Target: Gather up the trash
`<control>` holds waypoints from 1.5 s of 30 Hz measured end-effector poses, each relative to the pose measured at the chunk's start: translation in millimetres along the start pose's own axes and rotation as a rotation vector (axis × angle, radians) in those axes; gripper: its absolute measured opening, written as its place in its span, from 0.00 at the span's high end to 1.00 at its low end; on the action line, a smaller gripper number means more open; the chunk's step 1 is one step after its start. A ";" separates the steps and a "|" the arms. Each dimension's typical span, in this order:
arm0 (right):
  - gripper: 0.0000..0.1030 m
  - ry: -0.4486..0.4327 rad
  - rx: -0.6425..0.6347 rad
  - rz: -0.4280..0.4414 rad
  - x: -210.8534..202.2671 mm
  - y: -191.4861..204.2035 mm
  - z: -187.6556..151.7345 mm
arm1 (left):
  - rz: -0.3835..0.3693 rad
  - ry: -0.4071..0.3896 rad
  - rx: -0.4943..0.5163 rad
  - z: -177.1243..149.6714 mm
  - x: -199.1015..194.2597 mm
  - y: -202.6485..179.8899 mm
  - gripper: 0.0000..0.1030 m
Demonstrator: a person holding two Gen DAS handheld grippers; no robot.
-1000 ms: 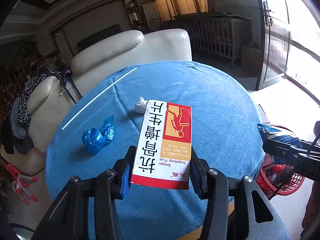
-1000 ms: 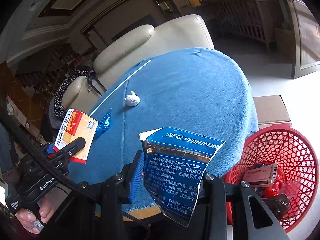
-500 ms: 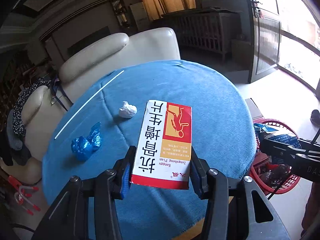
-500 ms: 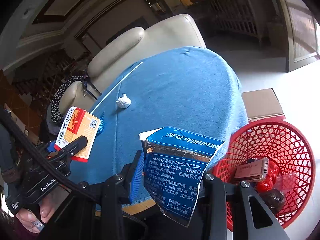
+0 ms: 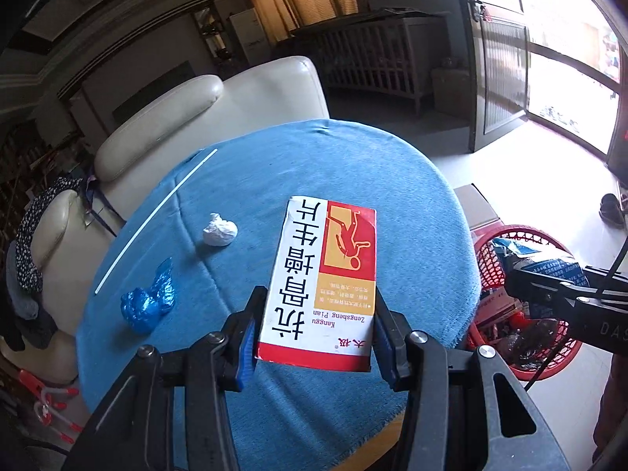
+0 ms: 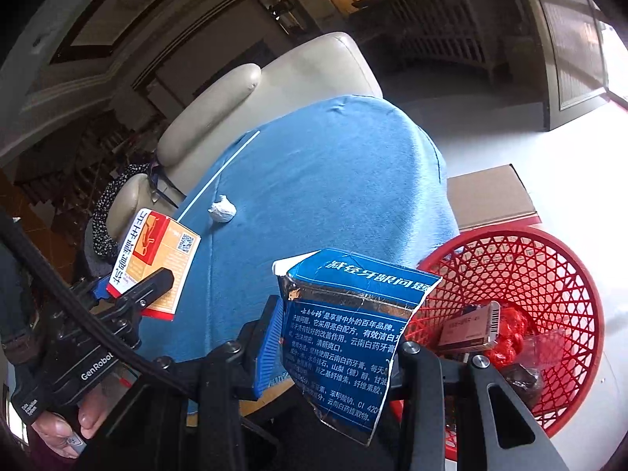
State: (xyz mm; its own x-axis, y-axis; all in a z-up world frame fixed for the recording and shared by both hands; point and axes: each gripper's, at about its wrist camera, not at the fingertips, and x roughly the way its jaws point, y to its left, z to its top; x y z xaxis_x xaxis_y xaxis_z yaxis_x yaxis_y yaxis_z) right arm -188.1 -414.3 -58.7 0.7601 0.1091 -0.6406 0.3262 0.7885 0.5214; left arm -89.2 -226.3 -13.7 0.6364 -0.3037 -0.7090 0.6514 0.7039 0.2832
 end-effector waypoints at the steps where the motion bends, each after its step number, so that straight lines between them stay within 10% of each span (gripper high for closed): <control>1: 0.59 -0.001 0.002 -0.001 -0.2 -1.2 -0.2 | -0.003 0.000 0.006 0.4 0.4 -2.8 0.51; 45: 0.59 -0.058 0.126 -0.067 -25.7 -43.1 2.5 | -0.081 -0.031 0.123 23.5 8.1 -52.3 0.50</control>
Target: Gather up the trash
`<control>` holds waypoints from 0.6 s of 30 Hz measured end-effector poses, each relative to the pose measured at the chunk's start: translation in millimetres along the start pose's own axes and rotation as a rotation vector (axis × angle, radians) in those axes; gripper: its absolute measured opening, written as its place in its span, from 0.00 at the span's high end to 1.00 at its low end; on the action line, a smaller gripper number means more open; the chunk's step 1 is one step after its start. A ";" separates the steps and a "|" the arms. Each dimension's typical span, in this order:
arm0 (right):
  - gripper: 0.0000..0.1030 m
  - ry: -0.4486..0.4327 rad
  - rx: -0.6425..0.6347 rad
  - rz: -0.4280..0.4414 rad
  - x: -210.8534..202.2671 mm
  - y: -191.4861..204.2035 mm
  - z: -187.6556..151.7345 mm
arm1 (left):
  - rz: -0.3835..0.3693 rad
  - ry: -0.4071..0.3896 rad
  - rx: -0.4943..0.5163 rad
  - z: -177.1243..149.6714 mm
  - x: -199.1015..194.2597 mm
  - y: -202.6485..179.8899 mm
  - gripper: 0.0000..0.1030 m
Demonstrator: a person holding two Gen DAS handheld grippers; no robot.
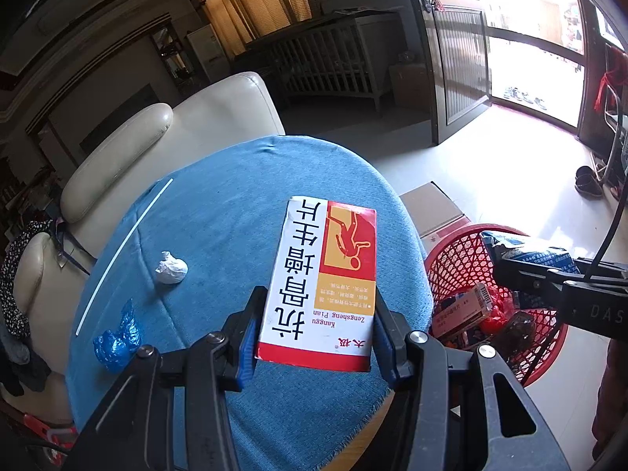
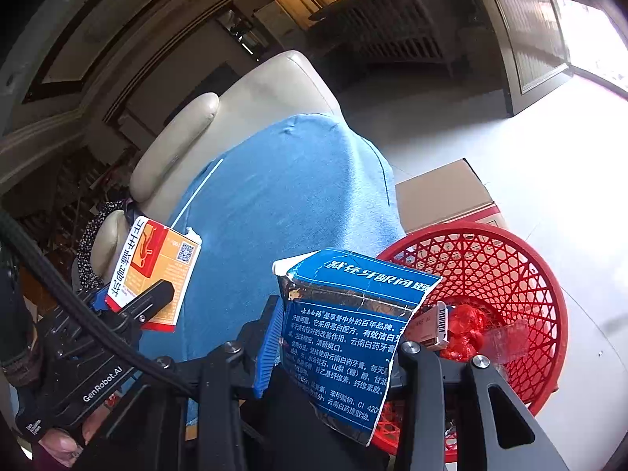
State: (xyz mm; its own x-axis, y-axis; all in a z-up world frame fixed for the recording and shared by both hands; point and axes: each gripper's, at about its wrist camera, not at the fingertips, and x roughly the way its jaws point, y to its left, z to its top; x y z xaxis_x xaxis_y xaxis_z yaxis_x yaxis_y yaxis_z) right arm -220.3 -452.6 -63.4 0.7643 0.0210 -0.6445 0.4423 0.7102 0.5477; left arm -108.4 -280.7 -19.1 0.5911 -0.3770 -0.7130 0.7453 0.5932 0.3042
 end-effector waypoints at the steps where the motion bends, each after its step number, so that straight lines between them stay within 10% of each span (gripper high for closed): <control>1: 0.59 -0.001 0.003 -0.001 -0.8 -1.0 0.2 | -0.002 0.001 0.003 0.4 0.5 -1.3 0.50; 18: 0.59 -0.018 0.041 -0.024 -10.6 -22.2 2.7 | -0.025 0.014 0.049 4.9 6.6 -18.8 0.50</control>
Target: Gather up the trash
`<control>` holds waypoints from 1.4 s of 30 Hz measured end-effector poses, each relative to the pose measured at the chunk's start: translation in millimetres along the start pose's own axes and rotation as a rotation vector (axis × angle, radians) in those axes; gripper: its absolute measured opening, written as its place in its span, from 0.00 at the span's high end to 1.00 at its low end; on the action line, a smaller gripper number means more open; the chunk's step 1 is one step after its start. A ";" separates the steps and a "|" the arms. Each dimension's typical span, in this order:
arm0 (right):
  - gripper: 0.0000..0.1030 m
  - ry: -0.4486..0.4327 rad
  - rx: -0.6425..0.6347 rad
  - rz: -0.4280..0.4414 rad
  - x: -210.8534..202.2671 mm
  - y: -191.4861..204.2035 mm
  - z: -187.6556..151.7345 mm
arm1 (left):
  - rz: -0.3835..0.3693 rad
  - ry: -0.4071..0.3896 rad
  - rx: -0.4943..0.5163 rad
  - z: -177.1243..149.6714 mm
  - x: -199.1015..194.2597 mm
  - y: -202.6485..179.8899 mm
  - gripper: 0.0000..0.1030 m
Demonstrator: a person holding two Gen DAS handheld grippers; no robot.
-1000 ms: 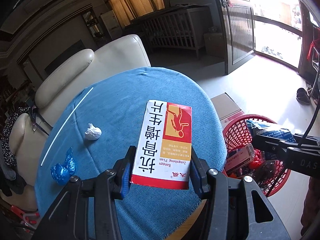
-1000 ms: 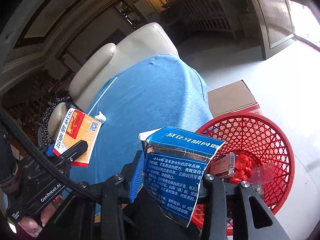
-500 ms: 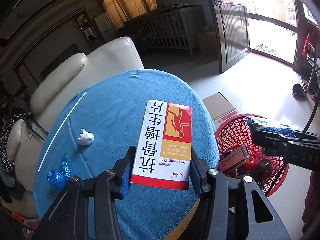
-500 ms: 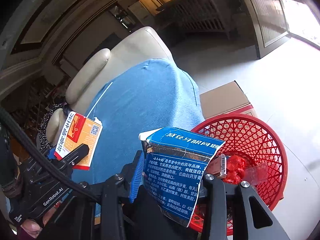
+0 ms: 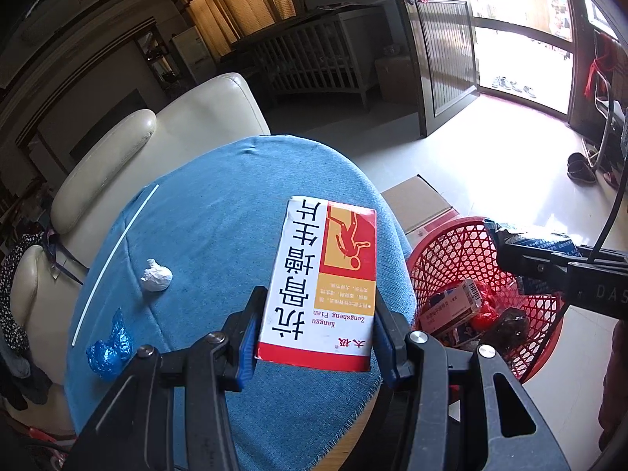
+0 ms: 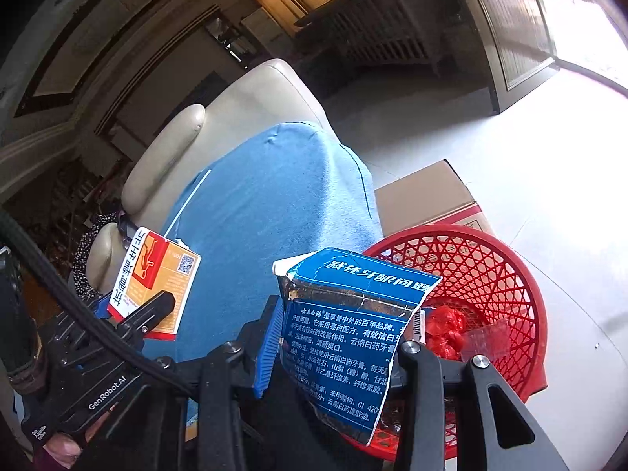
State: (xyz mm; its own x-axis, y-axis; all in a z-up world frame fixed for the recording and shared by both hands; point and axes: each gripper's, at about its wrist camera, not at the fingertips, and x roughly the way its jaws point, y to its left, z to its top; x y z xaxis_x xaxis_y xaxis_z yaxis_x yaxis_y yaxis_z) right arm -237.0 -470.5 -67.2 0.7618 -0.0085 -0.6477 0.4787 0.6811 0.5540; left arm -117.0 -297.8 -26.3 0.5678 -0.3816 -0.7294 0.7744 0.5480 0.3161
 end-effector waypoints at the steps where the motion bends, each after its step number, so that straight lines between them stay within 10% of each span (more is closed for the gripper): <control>1: 0.59 0.000 0.003 -0.001 0.4 -2.0 -0.1 | -0.002 0.002 0.002 0.0 0.7 -1.0 0.50; 42: 0.59 0.008 0.140 -0.041 12.6 -68.6 8.8 | -0.057 0.054 0.100 19.8 34.6 -51.3 0.50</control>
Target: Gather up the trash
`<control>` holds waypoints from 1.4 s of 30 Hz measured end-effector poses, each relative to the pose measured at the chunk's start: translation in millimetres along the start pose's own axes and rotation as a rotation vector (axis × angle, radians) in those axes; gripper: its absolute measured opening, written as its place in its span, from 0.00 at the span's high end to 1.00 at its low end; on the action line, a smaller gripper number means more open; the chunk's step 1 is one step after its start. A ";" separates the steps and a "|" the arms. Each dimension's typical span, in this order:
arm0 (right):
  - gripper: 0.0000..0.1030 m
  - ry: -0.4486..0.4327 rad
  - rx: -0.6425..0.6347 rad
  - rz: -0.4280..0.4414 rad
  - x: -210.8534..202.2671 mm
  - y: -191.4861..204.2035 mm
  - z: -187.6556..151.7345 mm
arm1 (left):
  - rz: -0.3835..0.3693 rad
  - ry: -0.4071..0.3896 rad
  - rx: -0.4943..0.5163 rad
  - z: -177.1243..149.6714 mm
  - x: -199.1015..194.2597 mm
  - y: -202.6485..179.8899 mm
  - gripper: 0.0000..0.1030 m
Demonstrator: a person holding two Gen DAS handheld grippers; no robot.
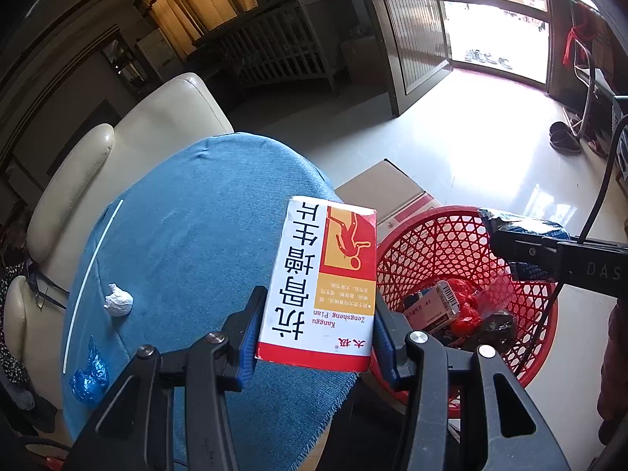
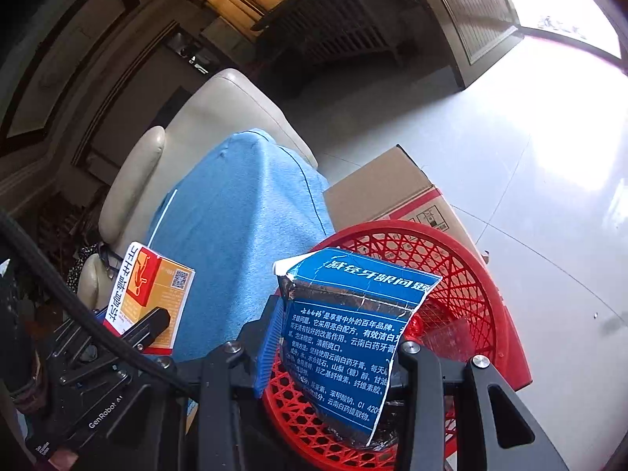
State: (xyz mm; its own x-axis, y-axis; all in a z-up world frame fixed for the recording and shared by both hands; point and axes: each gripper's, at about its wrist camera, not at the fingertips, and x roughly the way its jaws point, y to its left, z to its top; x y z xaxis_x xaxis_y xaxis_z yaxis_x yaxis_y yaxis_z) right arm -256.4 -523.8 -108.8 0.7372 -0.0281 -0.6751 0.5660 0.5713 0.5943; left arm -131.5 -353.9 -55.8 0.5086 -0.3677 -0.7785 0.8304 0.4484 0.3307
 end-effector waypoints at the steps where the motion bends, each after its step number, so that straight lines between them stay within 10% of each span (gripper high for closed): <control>1: 0.59 -0.001 0.004 -0.002 0.1 -1.7 0.1 | -0.002 0.002 0.001 0.5 0.7 -1.4 0.50; 18: 0.59 0.006 0.051 -0.030 1.1 -29.0 0.5 | -0.036 0.024 0.021 3.8 9.7 -19.0 0.50; 33: 0.57 0.066 0.122 -0.058 10.7 -50.7 -7.6 | -0.277 0.061 -0.053 -0.7 22.5 -23.9 0.48; 42: 0.56 0.099 0.152 -0.052 13.8 -51.2 -7.4 | -0.292 0.065 -0.064 -2.9 23.0 -21.5 0.48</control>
State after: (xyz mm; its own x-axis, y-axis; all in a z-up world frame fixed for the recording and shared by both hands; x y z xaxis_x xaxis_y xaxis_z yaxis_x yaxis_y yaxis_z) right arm -277.9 -547.3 -151.8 0.6701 0.0311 -0.7416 0.6568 0.4406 0.6119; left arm -138.3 -369.6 -82.4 0.2334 -0.4369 -0.8687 0.9223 0.3825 0.0555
